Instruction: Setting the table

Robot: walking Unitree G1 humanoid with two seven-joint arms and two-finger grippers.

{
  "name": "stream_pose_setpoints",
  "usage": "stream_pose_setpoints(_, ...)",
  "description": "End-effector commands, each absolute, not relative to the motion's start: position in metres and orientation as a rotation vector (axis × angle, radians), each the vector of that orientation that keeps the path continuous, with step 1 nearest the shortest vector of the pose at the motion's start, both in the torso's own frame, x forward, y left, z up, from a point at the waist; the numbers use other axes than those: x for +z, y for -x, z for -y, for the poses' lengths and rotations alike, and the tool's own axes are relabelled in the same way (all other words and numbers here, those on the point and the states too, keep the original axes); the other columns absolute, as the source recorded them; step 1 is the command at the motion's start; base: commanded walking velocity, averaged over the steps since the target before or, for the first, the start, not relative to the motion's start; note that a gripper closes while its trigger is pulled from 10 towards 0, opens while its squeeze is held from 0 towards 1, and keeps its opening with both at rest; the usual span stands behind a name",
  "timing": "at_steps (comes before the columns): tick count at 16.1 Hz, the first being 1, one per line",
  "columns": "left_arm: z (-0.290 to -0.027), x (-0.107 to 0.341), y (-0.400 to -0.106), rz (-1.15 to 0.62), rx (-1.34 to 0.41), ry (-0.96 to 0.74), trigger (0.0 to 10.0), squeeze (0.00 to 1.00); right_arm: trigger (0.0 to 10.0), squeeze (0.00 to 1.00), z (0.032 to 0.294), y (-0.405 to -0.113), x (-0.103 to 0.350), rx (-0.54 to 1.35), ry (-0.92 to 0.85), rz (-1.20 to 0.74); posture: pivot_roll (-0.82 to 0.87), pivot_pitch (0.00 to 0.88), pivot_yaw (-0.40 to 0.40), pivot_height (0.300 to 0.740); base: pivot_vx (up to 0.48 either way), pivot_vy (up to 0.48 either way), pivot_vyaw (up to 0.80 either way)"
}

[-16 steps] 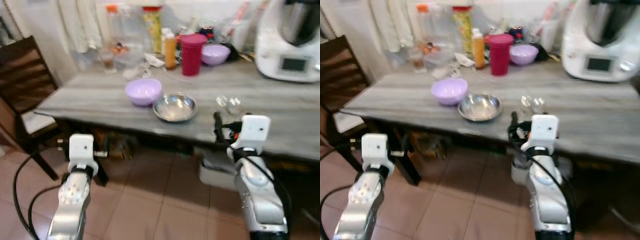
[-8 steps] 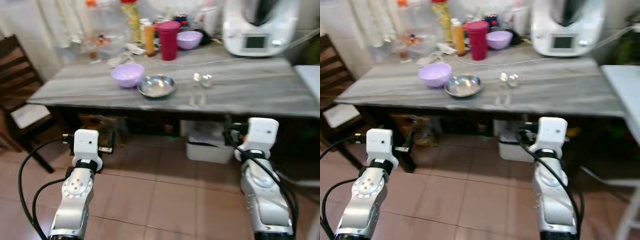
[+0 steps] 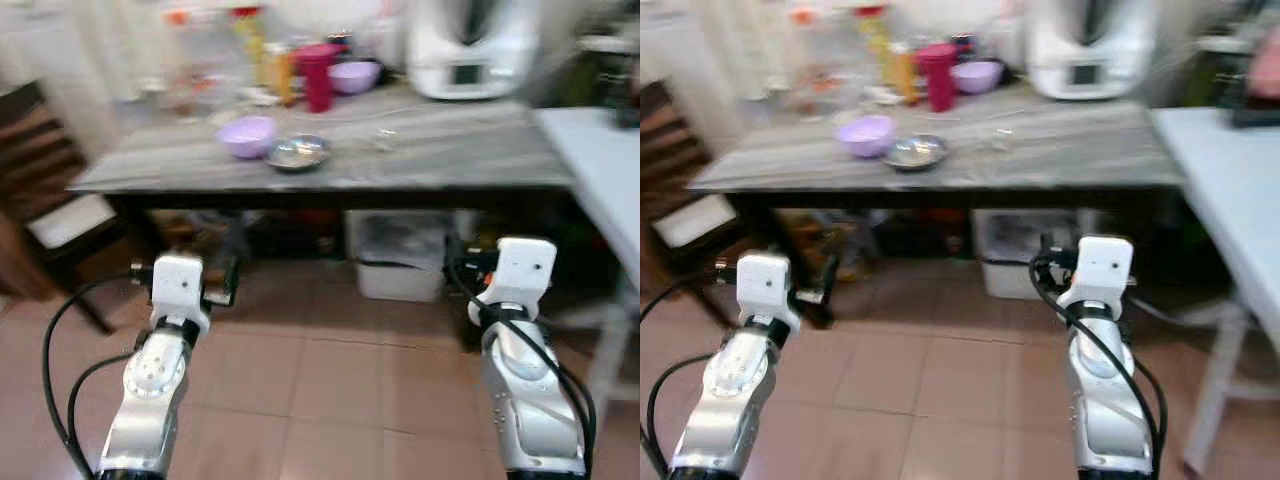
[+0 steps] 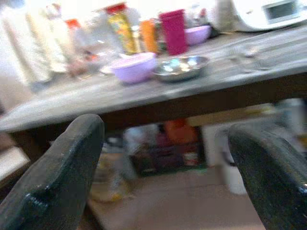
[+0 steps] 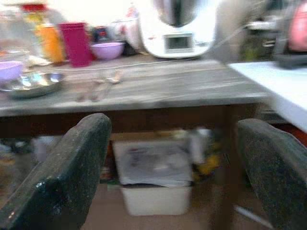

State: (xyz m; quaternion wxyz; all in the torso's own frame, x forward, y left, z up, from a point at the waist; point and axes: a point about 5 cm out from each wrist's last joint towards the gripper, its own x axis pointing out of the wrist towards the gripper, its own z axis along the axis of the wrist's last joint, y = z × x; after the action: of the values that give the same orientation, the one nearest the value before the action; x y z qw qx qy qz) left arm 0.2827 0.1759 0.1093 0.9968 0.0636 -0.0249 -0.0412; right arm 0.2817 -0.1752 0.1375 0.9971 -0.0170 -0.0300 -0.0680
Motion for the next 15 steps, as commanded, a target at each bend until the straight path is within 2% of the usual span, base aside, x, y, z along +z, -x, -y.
stream_pose_setpoints(1,-0.1822,0.1102,-0.2825,0.044,-0.080,-0.123,10.0,0.00,10.0,0.00,0.1675,-0.2841,0.1432,-0.114,0.023,0.079,-0.28,0.007,0.107,0.740,0.000,0.000,0.00)
stream_pose_setpoints(3,-0.1816,0.1099,-0.2827,0.044,-0.089,-0.113,10.0,0.00,10.0,0.00,0.1680,-0.2837,0.1431,-0.115,0.025,0.077,-0.28,0.007,0.107,0.740,0.000,-0.122,0.00)
stream_pose_setpoints(15,-0.1759,0.1106,-0.2844,0.042,-0.125,-0.080,10.0,0.00,10.0,0.00,0.1711,-0.2841,0.1419,-0.128,0.023,0.065,-0.28,0.009,0.105,0.740,0.000,-0.480,0.00)
